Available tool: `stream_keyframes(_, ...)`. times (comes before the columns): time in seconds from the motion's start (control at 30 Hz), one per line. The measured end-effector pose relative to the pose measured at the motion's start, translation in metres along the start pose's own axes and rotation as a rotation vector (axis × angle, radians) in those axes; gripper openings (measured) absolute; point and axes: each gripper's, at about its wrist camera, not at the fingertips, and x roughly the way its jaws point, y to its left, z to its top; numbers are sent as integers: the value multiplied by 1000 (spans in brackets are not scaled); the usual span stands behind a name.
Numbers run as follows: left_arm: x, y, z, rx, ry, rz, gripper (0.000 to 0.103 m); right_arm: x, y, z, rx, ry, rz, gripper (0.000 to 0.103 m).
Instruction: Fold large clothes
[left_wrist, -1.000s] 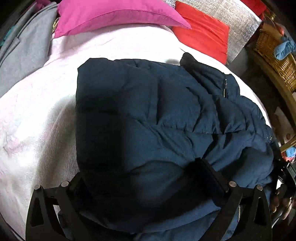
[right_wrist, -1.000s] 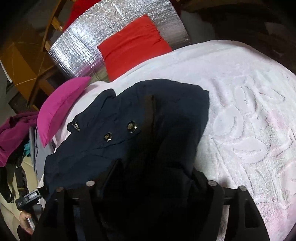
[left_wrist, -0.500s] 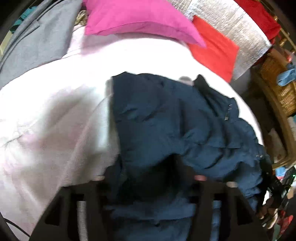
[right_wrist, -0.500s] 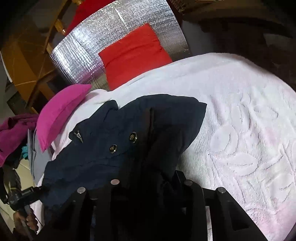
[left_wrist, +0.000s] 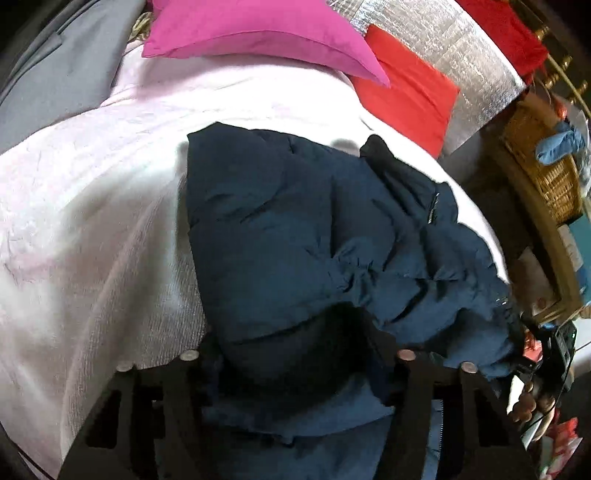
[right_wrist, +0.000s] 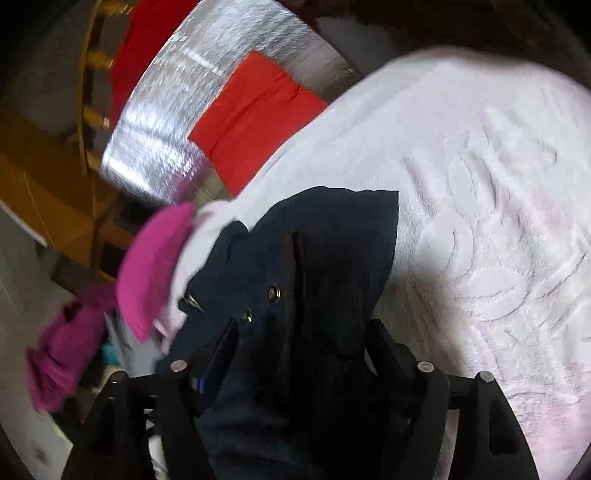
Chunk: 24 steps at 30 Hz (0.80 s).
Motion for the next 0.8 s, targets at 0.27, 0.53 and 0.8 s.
stream_keyframes(0.27,-10,9,5,-16,-50,-15,29,20,19,-7,-106,7,-49,31)
stream_keyframes(0.53,-6,-18,12,69,-127,52,23,2,62,-2,-311,-181,-143,27)
stream_keyframes(0.8,-7,-2,0,24,-20,93,56,22,23,3,-187,-1,-159,45)
